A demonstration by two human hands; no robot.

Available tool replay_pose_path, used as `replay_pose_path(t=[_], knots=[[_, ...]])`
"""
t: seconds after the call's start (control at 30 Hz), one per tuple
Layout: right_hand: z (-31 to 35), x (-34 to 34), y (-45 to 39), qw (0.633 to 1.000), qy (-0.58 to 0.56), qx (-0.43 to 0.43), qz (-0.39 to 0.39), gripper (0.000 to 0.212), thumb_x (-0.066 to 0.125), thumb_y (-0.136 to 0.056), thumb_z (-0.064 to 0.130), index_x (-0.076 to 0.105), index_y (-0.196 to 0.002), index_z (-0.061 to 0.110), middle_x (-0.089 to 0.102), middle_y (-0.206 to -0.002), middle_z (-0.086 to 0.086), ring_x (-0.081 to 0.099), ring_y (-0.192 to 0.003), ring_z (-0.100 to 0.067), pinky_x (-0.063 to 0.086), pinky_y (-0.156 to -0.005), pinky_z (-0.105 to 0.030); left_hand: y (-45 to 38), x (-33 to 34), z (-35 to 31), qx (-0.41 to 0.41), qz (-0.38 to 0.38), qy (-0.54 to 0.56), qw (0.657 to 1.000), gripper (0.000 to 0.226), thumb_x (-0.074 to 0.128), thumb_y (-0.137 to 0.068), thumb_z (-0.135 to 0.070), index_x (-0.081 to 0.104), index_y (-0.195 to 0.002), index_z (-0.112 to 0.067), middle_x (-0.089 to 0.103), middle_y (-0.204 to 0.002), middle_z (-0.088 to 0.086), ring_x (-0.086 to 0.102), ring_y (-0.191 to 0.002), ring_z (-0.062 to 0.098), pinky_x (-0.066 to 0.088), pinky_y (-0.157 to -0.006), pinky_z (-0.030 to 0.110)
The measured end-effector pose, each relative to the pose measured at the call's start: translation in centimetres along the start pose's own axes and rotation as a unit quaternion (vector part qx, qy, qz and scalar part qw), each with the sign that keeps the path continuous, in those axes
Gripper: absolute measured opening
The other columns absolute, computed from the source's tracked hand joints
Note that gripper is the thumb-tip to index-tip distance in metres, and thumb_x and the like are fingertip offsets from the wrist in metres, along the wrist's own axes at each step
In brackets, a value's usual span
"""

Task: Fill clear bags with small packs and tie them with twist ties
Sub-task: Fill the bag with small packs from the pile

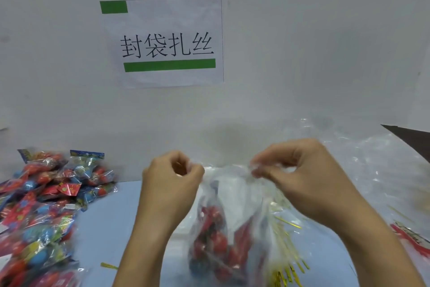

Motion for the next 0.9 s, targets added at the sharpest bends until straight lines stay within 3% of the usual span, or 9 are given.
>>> replay_pose_path(t=[0.1,0.17,0.27,0.37,0.47,0.63,0.73,0.83,0.9], knots=[[-1.0,0.2,0.1,0.998,-0.044,0.034,-0.018,0.021,0.086,-0.067,0.034,0.079,-0.086,0.039,0.075,-0.091,0.018,0.067,-0.096,0.004,0.048,-0.087,-0.021,0.1,0.1,0.2,0.011,-0.008,0.027,1.0,0.02,0.061,-0.081,-0.021,0.054,-0.065,-0.011,0.066,-0.07,0.013,0.063,-0.069,0.037,0.055,-0.065,0.05],[-2.4,-0.6,0.3,0.997,-0.021,0.07,-0.035,0.06,0.086,-0.054,0.06,0.067,-0.11,0.052,0.066,-0.111,0.021,0.059,-0.108,0.005,0.046,-0.086,-0.019,0.0,-0.1,0.3,0.0,-0.025,0.057,0.998,0.021,0.056,-0.078,-0.026,0.053,-0.068,-0.008,0.065,-0.074,0.018,0.062,-0.06,0.033,0.056,-0.06,0.05],[-4.3,-1.2,1.5,0.971,-0.023,0.197,0.136,0.116,0.084,-0.028,0.082,0.037,-0.133,0.065,0.06,-0.121,0.026,0.063,-0.11,0.003,0.052,-0.087,-0.022,-0.1,0.1,0.9,-0.039,-0.041,0.089,0.994,0.02,0.055,-0.087,-0.015,0.054,-0.075,0.001,0.065,-0.07,0.017,0.065,-0.049,0.019,0.06,-0.058,0.045],[-5.4,0.2,1.9,0.95,-0.073,0.209,0.219,0.077,0.095,-0.049,0.057,0.057,-0.116,0.061,0.073,-0.107,0.017,0.073,-0.094,-0.007,0.055,-0.088,-0.028,-0.1,0.7,1.3,-0.056,0.004,0.13,0.99,0.02,0.056,-0.091,-0.011,0.057,-0.073,-0.001,0.067,-0.071,0.014,0.069,-0.055,0.023,0.06,-0.057,0.041],[-5.6,2.2,1.2,0.97,-0.094,0.182,0.134,0.022,0.087,-0.078,0.027,0.074,-0.095,0.03,0.078,-0.09,0.008,0.074,-0.078,-0.007,0.054,-0.074,-0.02,-0.3,0.6,1.3,-0.043,0.144,0.194,0.969,0.03,0.072,-0.083,-0.045,0.068,-0.074,-0.017,0.072,-0.079,0.007,0.073,-0.074,0.024,0.057,-0.064,0.03],[-6.2,2.6,1.4,0.968,-0.143,0.184,0.091,0.006,0.076,-0.089,0.016,0.073,-0.086,0.011,0.076,-0.079,-0.005,0.074,-0.071,-0.013,0.052,-0.062,-0.015,-1.1,-2.3,4.8,-0.116,0.182,0.089,0.972,0.105,0.066,-0.037,-0.086,0.061,-0.118,-0.019,0.068,-0.112,0.0,0.069,-0.097,0.012,0.058,-0.08,0.033],[-6.5,2.6,1.5,0.968,-0.153,0.181,0.08,0.01,0.077,-0.088,0.015,0.073,-0.083,0.008,0.075,-0.077,-0.008,0.074,-0.072,-0.016,0.053,-0.063,-0.017,0.1,-2.5,5.9,-0.14,0.362,-0.126,0.913,0.138,0.057,-0.019,-0.101,0.053,-0.135,-0.025,0.06,-0.13,-0.014,0.058,-0.118,0.004,0.045,-0.107,0.037],[-5.4,3.8,1.2,0.967,-0.16,0.165,0.106,0.014,0.08,-0.082,0.01,0.069,-0.076,0.005,0.07,-0.068,-0.007,0.071,-0.065,-0.016,0.053,-0.06,-0.023,1.9,0.8,3.4,-0.055,0.48,-0.056,0.874,0.082,0.077,-0.049,-0.075,0.058,-0.125,-0.051,0.062,-0.121,-0.03,0.056,-0.114,-0.01,0.044,-0.105,0.023],[-4.6,4.8,0.9,0.969,-0.167,0.148,0.11,0.015,0.08,-0.078,0.006,0.067,-0.07,0.008,0.066,-0.063,-0.006,0.064,-0.059,-0.016,0.049,-0.056,-0.027,2.9,3.7,1.3,0.048,0.496,0.027,0.867,0.06,0.085,-0.062,-0.041,0.064,-0.118,-0.049,0.063,-0.117,-0.02,0.06,-0.108,-0.007,0.048,-0.094,0.016]])
Point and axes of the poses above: each hand's wrist, its own y-axis away from the middle knuckle, its own x-axis out of the palm, z = x × y, the point moved 2 cm from there along -y, towards the middle knuckle
